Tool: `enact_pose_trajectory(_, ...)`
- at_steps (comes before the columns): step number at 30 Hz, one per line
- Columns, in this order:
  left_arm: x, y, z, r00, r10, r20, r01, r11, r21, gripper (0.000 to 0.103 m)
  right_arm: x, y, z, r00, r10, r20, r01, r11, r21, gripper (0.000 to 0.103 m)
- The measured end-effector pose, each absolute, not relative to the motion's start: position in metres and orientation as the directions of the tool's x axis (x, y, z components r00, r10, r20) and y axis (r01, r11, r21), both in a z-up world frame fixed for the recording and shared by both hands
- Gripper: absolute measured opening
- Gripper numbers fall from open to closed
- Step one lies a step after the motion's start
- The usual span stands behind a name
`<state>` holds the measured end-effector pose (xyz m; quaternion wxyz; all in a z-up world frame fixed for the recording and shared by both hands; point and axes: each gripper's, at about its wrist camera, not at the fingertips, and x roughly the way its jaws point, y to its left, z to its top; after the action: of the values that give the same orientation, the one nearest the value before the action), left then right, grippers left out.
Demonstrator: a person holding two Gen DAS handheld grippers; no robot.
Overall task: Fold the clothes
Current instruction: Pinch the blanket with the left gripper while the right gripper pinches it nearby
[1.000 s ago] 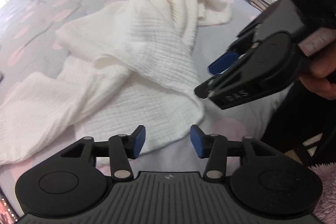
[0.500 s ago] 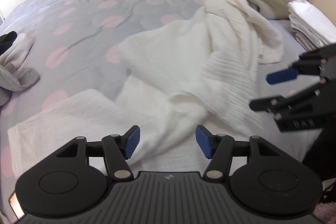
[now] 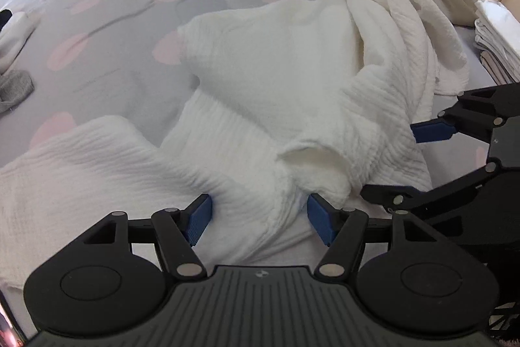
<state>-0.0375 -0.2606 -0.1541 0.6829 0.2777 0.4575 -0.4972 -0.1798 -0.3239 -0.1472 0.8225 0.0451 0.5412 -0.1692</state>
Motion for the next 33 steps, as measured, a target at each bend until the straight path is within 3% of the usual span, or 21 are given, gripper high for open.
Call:
enact_pose_trajectory(2, -0.045, -0.259, -0.163, 0.09, -0.421, -0.902, 0.942, 0.33, -0.06, 0.064, -0.181, -0.323, -0.157, 0.335, -0.269, -0.903, 0.323, 0.933, -0.159, 0.051)
enact_pose_trajectory(5, -0.05, -0.254, -0.165, 0.108, -0.438, -0.893, 0.949, 0.314, -0.04, 0.062, -0.182, -0.329, -0.159, 0.331, -0.273, -0.903, 0.339, 0.928, -0.156, 0.038)
enact_pose_trajectory(9, -0.046, -0.251, -0.155, 0.1, -0.46, -0.882, 0.938, 0.34, -0.071, 0.024, -0.186, -0.334, -0.152, 0.327, -0.289, -0.9, 0.369, 0.916, -0.16, 0.015)
enact_pose_trajectory(10, -0.047, -0.25, -0.151, 0.095, -0.468, -0.878, 0.936, 0.341, -0.081, 0.02, -0.187, -0.335, -0.15, 0.325, -0.294, -0.899, 0.377, 0.912, -0.161, 0.009)
enact_pose_trajectory(14, -0.058, -0.246, -0.133, 0.052, -0.497, -0.866, 0.944, 0.307, -0.119, 0.016, -0.197, -0.343, -0.14, 0.299, -0.331, -0.895, 0.412, 0.891, -0.191, 0.008)
enact_pose_trajectory(17, -0.073, -0.242, -0.125, -0.064, -0.509, -0.858, 0.941, 0.255, -0.221, 0.014, -0.213, -0.356, -0.134, 0.262, -0.363, -0.894, 0.448, 0.867, -0.22, 0.007)
enact_pose_trajectory(25, -0.126, -0.244, -0.124, -0.249, -0.468, -0.848, 0.94, 0.092, -0.327, 0.013, -0.265, -0.366, -0.119, 0.159, -0.383, -0.91, 0.447, 0.85, -0.28, 0.007)
enact_pose_trajectory(33, -0.146, -0.238, -0.128, -0.252, -0.433, -0.865, 0.95, 0.059, -0.306, 0.014, -0.294, -0.361, -0.134, 0.094, -0.285, -0.954, 0.445, 0.869, -0.216, 0.008)
